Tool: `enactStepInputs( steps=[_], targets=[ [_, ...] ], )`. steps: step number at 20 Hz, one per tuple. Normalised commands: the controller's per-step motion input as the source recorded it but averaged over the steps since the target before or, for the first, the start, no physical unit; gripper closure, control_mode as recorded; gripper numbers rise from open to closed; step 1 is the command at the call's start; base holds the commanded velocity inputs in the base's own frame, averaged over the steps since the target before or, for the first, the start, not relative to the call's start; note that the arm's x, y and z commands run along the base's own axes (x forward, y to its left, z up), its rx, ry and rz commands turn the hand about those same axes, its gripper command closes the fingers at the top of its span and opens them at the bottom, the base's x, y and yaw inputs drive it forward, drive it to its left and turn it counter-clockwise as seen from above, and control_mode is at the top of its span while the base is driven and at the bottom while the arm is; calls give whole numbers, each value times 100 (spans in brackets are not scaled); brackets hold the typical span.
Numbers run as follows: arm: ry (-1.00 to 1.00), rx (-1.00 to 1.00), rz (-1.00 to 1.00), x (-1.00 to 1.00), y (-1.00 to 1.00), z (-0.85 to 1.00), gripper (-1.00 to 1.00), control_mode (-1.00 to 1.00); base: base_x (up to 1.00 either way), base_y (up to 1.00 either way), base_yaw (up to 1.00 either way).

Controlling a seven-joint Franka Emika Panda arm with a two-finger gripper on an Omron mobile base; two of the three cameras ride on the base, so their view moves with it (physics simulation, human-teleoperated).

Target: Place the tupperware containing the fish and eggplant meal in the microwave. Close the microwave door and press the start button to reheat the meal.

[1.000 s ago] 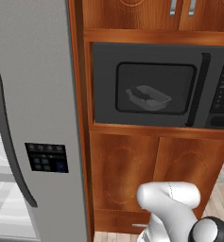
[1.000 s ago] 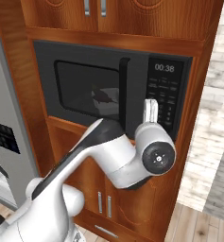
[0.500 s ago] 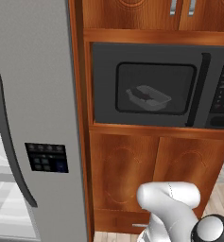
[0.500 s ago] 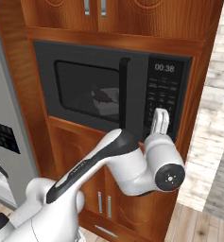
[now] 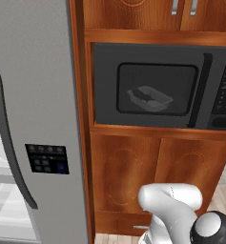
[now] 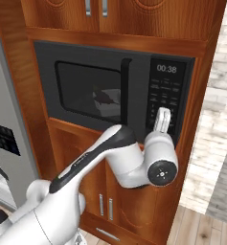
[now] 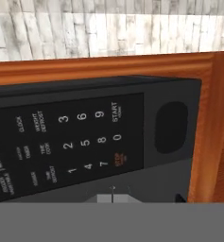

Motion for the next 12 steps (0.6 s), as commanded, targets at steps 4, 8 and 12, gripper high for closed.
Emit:
enactStepInputs(
  steps=[4,8,12],
  targets=[
    [0,2,-5,17,-13,0,100,-100,0,0,0],
    [0,3,-4,14,-19,-1,100,-100,0,0,0],
    [0,3,-2,11,-23,-9,100,-100,0,0,0]
  ],
)
